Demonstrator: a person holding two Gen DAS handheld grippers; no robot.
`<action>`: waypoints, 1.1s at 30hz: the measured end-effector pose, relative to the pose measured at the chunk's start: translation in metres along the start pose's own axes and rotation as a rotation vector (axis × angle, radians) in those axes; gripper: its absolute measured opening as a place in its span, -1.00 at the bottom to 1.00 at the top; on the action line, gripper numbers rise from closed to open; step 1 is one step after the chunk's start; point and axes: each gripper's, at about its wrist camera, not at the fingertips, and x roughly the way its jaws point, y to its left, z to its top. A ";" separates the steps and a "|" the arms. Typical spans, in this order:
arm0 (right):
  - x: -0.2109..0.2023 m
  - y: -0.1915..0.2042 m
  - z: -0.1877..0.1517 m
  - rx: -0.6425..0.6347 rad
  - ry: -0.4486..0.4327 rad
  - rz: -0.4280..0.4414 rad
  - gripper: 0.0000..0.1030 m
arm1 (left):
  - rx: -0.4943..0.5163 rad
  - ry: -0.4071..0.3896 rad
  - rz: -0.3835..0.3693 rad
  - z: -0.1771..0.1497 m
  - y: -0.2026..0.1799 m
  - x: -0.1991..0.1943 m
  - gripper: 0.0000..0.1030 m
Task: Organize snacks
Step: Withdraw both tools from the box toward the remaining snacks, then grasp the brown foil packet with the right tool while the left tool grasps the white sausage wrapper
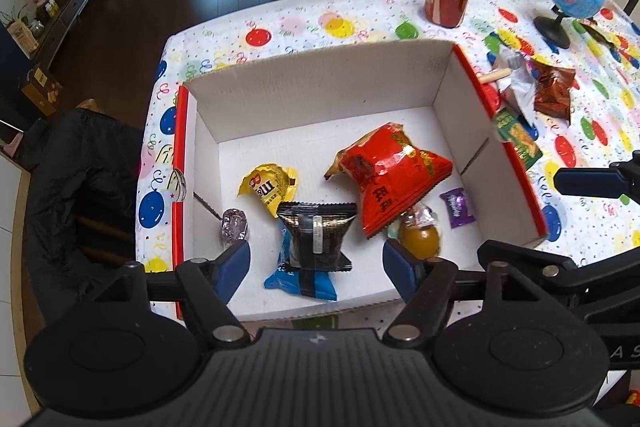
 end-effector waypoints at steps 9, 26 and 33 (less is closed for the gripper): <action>-0.032 -0.014 -0.006 0.010 -0.040 0.004 0.92 | 0.007 -0.057 -0.023 -0.004 -0.019 -0.023 0.59; -0.075 -0.145 -0.040 0.136 -0.068 -0.059 1.00 | -0.004 -0.106 -0.095 0.020 -0.119 -0.016 0.93; -0.078 -0.210 -0.044 0.197 -0.070 -0.095 1.00 | -0.016 -0.105 -0.082 0.038 -0.173 0.001 0.93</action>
